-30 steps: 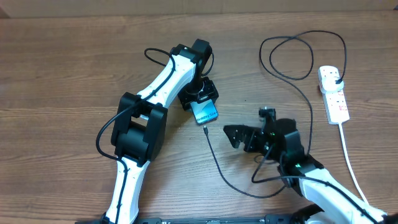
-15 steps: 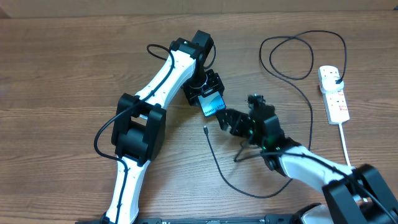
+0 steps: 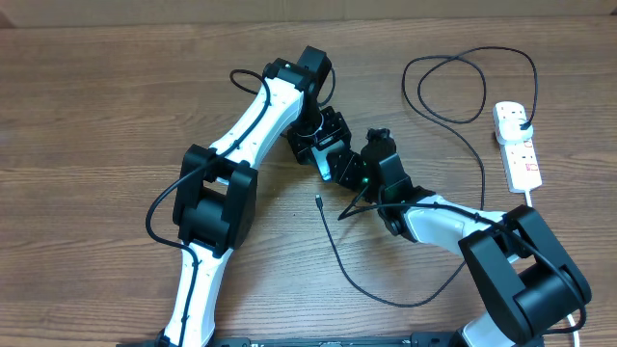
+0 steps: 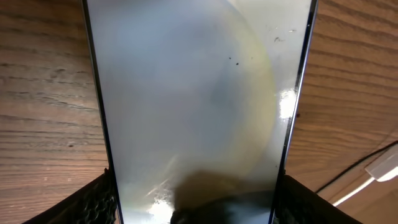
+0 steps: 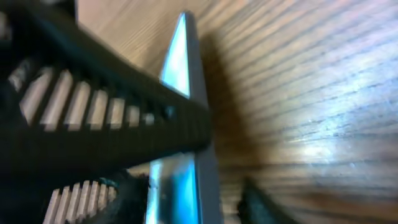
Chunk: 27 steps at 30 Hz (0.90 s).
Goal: Plug charger to phone and switch on socket
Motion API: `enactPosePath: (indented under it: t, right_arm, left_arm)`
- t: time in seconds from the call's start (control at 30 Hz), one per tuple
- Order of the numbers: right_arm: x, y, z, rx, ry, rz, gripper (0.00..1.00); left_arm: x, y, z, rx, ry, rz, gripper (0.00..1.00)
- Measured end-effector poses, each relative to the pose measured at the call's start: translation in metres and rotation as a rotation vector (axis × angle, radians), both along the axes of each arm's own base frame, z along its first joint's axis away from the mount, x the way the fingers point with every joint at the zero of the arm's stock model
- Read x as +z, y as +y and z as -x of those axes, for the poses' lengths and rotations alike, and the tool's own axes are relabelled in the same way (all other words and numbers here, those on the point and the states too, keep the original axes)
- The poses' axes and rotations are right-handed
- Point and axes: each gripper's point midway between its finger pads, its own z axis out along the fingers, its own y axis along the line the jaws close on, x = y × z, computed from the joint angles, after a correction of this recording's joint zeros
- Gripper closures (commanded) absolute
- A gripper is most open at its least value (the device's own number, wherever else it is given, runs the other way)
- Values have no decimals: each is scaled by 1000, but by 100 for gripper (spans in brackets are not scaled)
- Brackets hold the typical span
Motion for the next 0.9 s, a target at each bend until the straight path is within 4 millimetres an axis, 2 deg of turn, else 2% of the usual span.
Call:
enactPosePath:
  t: [0.03,0.07,0.1,0.13,0.17,0.2,0.27,0.33,0.37,0.43,0.53,0.57,0.6,0.63,0.7,0.77,0.87,0.9]
  right_arm:
    - [3,0,-3,-20,-2,-14,96]
    - [4,0,-4,-27,-1,-22,96]
    - [5,0,-6,-36,0,-36,96]
    - [9,2,-7,-25,-13,-46,96]
    - [11,5,-8,-18,-18,-52,96]
    - [11,5,-7,-17,-16,-53,96]
    - [12,2,-10,-22,-14,-58,96]
    - [16,-7,-13,-29,-10,-76,96]
    - [27,-15,-19,-40,-23,-99,96]
    - [47,-29,-26,-55,-56,-138,96]
    - [90,-51,-34,-47,-125,-225,96]
    - [99,-56,-35,-41,-133,-254,96]
    - [109,-60,-34,-19,-139,-295,96]
    - [114,-65,-34,-15,-142,-314,96]
    - [122,-68,-31,29,-138,-368,96]
    - [128,-58,-21,108,-111,-432,96]
    - [136,-38,-8,203,-94,-484,96]
    - [136,-31,-3,227,-83,-493,96]
  left_arm:
    - [1,-1,0,0,0,7,66]
    - [1,-2,0,-1,-1,11,57]
    - [3,-2,-3,3,-3,25,41]
    - [9,-5,-8,6,-15,55,29]
    - [13,-7,-10,6,-20,74,10]
    - [17,-7,-10,2,-20,85,0]
    - [30,-5,-12,-19,-51,107,0]
    - [54,3,-15,-56,-127,110,0]
    - [86,18,-16,-77,-210,90,0]
    - [129,39,-15,-98,-330,48,0]
    - [207,71,-7,-129,-602,8,0]
    - [225,75,-3,-136,-692,18,0]
    - [233,75,0,-143,-754,35,0]
    - [232,74,4,-158,-809,60,0]
    - [215,61,3,-194,-909,151,0]
    - [158,49,6,-209,-945,278,1]
    - [119,47,15,-161,-982,395,1]
    - [115,45,18,-151,-999,432,1]
